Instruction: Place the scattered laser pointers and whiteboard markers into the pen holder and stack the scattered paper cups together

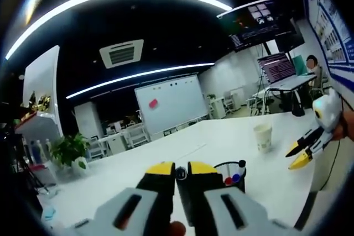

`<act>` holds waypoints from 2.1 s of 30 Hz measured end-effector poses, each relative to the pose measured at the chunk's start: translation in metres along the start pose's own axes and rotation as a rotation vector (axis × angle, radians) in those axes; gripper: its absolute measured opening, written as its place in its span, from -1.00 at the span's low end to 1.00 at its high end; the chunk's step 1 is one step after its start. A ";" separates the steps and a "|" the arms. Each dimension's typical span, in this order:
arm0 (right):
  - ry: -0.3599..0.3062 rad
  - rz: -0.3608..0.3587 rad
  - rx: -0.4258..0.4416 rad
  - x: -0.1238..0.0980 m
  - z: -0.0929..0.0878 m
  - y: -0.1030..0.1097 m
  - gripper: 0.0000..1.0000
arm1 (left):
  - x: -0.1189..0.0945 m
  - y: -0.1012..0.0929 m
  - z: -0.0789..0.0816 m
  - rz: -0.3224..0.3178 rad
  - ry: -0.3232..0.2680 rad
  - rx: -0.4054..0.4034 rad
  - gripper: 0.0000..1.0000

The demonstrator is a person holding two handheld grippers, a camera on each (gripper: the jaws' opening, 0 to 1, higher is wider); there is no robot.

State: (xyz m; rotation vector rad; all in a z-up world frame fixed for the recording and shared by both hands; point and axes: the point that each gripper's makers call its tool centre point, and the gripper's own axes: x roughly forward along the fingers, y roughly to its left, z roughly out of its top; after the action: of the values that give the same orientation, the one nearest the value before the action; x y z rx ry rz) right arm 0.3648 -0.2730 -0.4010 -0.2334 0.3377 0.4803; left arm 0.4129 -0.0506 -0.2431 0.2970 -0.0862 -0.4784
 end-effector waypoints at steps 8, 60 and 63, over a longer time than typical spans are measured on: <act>-0.010 -0.003 0.004 -0.001 0.003 -0.001 -0.46 | 0.007 0.000 0.015 -0.013 -0.026 0.017 -0.80; -0.005 -0.019 0.021 -0.007 -0.004 -0.011 -0.46 | 0.049 -0.049 0.082 -0.234 -0.188 -0.010 -0.80; -0.009 -0.020 0.022 -0.008 -0.003 -0.011 -0.46 | 0.050 -0.050 0.079 -0.236 -0.184 -0.016 -0.80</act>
State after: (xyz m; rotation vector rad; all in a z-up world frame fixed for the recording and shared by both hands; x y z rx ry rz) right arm 0.3627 -0.2863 -0.3999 -0.2130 0.3317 0.4576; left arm 0.4230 -0.1369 -0.1818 0.2478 -0.2282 -0.7399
